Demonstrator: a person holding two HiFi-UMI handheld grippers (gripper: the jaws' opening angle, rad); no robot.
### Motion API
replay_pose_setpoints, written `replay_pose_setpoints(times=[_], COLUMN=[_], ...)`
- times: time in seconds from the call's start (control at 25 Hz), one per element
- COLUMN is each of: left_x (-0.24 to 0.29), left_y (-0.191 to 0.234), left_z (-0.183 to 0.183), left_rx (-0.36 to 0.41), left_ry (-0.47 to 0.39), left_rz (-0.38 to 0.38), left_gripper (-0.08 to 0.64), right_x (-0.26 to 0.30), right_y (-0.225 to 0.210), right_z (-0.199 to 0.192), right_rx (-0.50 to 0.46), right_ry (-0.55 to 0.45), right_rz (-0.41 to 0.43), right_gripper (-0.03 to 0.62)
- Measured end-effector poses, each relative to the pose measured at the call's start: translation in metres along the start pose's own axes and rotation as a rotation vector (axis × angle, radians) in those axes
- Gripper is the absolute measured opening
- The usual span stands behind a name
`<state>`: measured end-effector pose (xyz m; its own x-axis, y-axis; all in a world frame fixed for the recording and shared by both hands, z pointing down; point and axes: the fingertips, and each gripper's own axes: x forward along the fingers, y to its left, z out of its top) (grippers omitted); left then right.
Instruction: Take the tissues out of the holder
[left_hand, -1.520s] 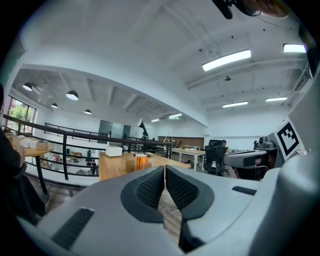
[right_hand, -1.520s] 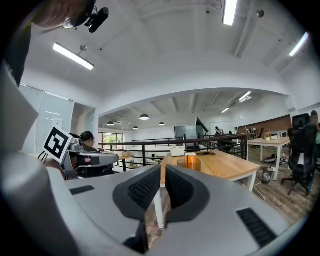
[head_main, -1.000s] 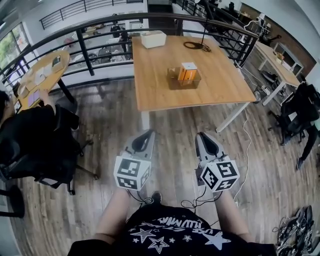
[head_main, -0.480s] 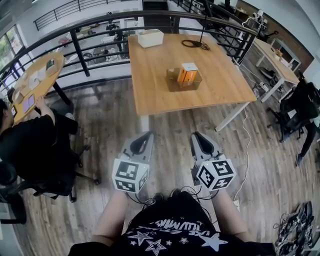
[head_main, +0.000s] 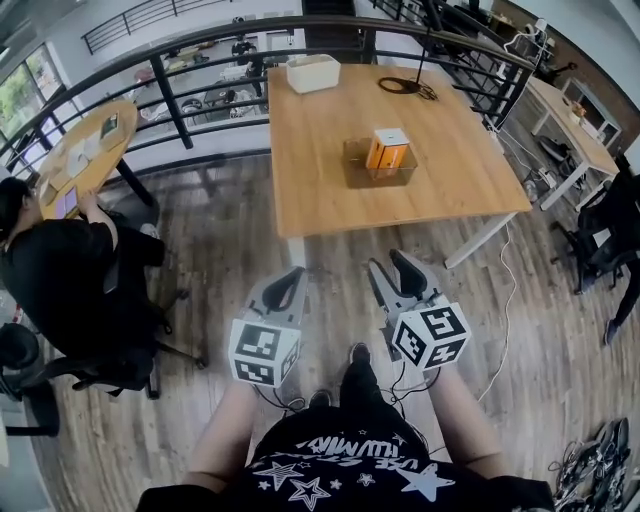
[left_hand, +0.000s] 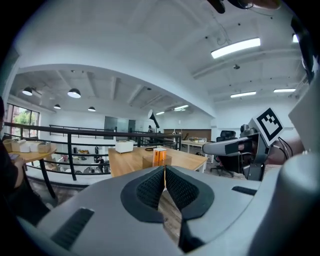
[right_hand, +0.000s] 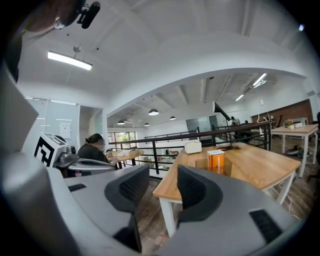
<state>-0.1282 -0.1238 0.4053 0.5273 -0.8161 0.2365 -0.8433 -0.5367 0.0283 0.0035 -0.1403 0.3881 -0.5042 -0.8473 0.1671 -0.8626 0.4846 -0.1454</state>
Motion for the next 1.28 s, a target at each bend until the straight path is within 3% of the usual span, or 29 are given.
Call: replay_pose_setpoints(times=[0.72, 0.84, 1.28], left_x=[0.174, 0.195, 0.234], left_y=[0.005, 0.004, -0.002], left_z=[0.056, 0.064, 0.067], left_rx=[0.024, 0.024, 0.039], left_ry=[-0.003, -0.016, 0.008], left_rz=[0.091, 0.122, 0.197], left_gripper=[0.015, 0.015, 0.015], right_x=[0.086, 0.094, 0.123], right_y=[-0.164, -0.185, -0.246], right_z=[0.045, 0.045, 0.044], right_rx=[0.018, 0.011, 0.055], right_ry=[-0.004, 0.000, 0.007], right_rz=[0.065, 0.081, 0.101], right_gripper=[0.163, 0.117, 0.107])
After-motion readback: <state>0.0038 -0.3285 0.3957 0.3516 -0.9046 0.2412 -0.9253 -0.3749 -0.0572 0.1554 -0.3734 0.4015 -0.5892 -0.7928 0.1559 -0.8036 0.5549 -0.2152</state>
